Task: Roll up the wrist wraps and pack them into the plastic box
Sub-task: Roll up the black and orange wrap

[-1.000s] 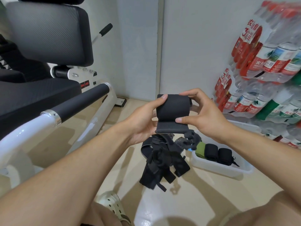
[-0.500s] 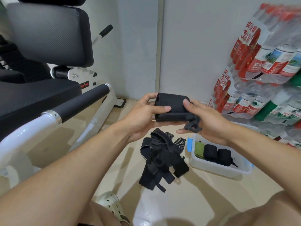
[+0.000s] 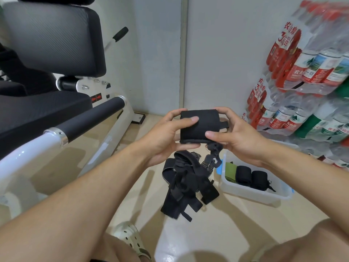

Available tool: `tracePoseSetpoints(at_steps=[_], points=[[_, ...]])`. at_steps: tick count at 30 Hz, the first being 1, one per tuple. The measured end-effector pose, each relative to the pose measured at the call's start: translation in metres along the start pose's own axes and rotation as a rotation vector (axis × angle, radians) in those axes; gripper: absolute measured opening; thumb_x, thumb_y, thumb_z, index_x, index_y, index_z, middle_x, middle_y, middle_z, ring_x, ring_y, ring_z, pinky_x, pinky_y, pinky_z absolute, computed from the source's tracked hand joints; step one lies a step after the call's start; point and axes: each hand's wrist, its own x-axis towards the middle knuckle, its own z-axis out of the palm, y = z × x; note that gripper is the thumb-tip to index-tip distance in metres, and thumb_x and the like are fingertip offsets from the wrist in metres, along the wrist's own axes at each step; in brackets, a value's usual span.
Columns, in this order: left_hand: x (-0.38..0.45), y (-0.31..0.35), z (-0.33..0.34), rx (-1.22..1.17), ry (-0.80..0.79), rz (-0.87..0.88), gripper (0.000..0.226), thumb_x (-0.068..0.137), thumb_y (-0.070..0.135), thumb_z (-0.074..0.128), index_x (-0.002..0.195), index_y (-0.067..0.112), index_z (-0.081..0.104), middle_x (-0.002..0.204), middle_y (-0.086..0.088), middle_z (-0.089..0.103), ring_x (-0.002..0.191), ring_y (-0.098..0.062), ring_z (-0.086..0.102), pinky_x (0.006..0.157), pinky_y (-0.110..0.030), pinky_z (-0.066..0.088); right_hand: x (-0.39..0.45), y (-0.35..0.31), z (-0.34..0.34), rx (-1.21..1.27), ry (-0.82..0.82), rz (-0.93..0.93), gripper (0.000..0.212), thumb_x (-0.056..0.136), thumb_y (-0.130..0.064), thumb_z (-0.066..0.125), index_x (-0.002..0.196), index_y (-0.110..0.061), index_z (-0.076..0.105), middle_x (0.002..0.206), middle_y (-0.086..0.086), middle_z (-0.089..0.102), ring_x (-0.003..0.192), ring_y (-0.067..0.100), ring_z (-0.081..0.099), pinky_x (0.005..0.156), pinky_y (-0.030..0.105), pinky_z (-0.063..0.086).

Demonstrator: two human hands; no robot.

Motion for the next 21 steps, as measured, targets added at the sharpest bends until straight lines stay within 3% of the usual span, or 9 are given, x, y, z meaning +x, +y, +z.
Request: tracePoseSetpoints(at_steps=[3,5,11,14,21], points=[[0.001,-0.001,0.001,-0.017,0.036,-0.036,0.055,0.090,0.017,0.075,0.139,0.015,0.051,0.134,-0.012,0.064,0.104,-0.034,0.073,0.074,-0.039,0.062,0.000,0.002,0.001,-0.136,0.024,-0.066,0.070,0.074,-0.011,0.084,0.134,-0.031,0.052,0.130,0.001,0.063,0.104,0.040,0.069,0.091,0.048,0.059],[0.003,-0.001,0.000,-0.027,0.045,-0.030,0.053,0.090,0.012,0.074,0.137,0.013,0.052,0.131,-0.015,0.066,0.102,-0.036,0.074,0.074,-0.041,0.063,0.001,0.002,-0.001,-0.162,0.012,-0.081,0.070,0.074,-0.009,0.084,0.132,-0.033,0.054,0.126,-0.004,0.065,0.104,0.037,0.068,0.088,0.045,0.060],[0.002,-0.004,0.001,0.066,0.046,0.051,0.061,0.087,-0.002,0.074,0.140,0.014,0.048,0.129,-0.010,0.066,0.105,-0.033,0.073,0.080,-0.051,0.062,0.001,0.003,-0.003,0.126,-0.094,0.118,0.064,0.078,-0.024,0.075,0.138,-0.024,0.054,0.125,0.019,0.064,0.103,0.029,0.073,0.084,0.037,0.060],[0.002,-0.005,0.003,0.112,0.029,0.086,0.062,0.087,-0.006,0.073,0.140,0.013,0.047,0.134,-0.012,0.061,0.110,-0.033,0.071,0.085,-0.057,0.060,0.000,0.004,-0.001,0.125,-0.109,0.143,0.063,0.082,-0.021,0.074,0.141,-0.021,0.052,0.131,0.017,0.067,0.108,0.031,0.072,0.082,0.034,0.060],[0.011,-0.013,0.017,0.231,0.058,0.163,0.060,0.085,-0.004,0.075,0.135,0.016,0.050,0.134,-0.011,0.057,0.106,-0.032,0.071,0.080,-0.052,0.062,-0.001,-0.001,-0.016,0.098,-0.010,0.120,0.060,0.080,-0.010,0.078,0.135,-0.020,0.055,0.123,0.018,0.071,0.103,0.034,0.072,0.078,0.038,0.059]])
